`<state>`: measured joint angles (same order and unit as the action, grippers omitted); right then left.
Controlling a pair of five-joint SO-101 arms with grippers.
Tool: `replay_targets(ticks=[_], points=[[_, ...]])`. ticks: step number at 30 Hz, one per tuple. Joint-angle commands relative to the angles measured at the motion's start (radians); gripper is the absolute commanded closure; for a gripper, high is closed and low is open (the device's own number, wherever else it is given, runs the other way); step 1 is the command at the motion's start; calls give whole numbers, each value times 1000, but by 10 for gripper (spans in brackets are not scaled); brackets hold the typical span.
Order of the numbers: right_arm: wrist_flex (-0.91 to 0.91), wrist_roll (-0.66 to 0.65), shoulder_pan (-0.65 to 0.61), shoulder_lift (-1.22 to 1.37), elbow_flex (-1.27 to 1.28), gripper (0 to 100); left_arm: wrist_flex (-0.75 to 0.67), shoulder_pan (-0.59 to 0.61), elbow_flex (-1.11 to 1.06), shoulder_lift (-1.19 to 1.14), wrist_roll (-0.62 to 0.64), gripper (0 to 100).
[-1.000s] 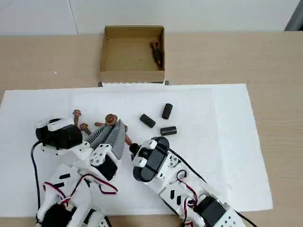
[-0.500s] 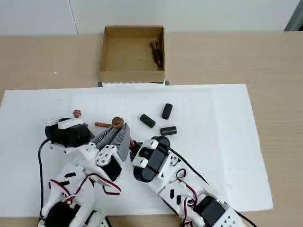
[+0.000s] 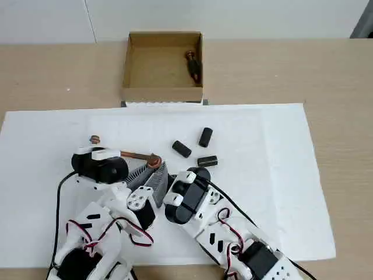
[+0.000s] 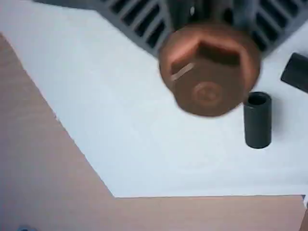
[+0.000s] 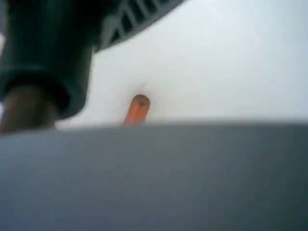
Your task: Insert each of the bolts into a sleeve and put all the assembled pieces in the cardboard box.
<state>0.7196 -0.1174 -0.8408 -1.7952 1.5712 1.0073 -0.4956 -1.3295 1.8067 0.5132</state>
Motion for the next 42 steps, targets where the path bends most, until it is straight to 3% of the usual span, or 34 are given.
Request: replay_targets(ticks=[1,9,16,26,42], points=[[-42,-12,-8,-18,-17,996,2,-14,4,9,-41,993],[-38,-12,-8,-18,-17,996,2,-12,4,9,-110,990],[-35,-12,-8,-18,-15,996,69,-12,4,9,-158,895],[-35,-12,-8,-18,-9,996,66,81,31,9,-187,893],[-35,-12,-8,-16,-8,996,127,75,77,9,-178,892]])
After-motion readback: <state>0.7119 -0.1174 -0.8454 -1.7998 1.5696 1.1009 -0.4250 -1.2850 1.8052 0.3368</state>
